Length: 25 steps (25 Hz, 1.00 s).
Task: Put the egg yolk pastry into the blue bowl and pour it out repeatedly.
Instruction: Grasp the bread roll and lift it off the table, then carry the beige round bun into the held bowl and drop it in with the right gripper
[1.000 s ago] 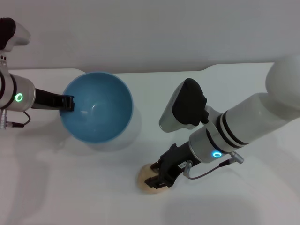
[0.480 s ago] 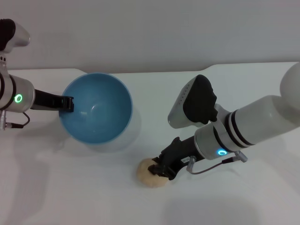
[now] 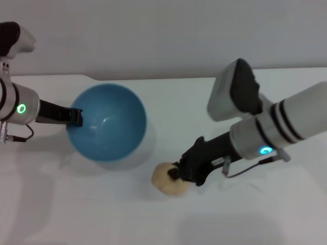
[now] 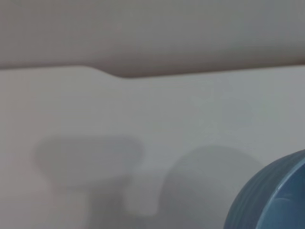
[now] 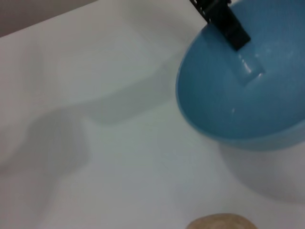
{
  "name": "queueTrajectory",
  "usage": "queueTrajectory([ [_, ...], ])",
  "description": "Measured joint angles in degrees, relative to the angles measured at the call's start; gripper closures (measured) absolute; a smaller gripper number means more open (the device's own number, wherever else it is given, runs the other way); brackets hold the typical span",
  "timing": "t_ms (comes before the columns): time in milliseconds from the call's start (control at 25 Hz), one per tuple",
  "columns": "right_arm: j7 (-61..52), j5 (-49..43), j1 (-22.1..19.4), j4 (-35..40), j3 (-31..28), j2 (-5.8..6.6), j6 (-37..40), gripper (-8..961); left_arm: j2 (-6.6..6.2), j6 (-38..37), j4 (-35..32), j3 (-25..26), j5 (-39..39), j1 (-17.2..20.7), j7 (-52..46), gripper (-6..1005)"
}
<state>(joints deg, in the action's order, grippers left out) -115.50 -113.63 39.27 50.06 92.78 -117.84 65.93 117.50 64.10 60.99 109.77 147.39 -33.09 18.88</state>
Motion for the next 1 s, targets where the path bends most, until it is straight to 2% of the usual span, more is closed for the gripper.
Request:
queueTrajectory([
  [280, 3.41, -2.86, -1.65, 8.82, -8.1, -0.4, 10.06, 925, 0.15, 5.3, -0.55, -2.39, 0.01, -1.75, -0.45, 990],
  [440, 4.38, -2.02, -1.69, 13.58, -8.76, -0.62, 11.89, 928, 0.4, 6.13, -2.68, -5.67, -0.04, -3.77, -0.84, 989],
  [520, 6.68, 2.04, -2.26, 15.48, -9.47, -0.71, 11.87, 928, 0.46, 5.62, -4.94, -8.33, -0.09, -5.35, -2.17, 988],
  [720, 10.12, 6.56, -2.97, 15.29, -11.02, -0.77, 10.83, 927, 0.54, 5.59, -6.54, -10.19, -0.47, -6.67, -3.42, 988],
  [1000, 9.82, 6.62, -3.06, 13.02, -11.4, -0.81, 9.65, 938, 0.74, 7.0, -6.17, -10.86, -0.92, -7.54, -4.45, 988],
])
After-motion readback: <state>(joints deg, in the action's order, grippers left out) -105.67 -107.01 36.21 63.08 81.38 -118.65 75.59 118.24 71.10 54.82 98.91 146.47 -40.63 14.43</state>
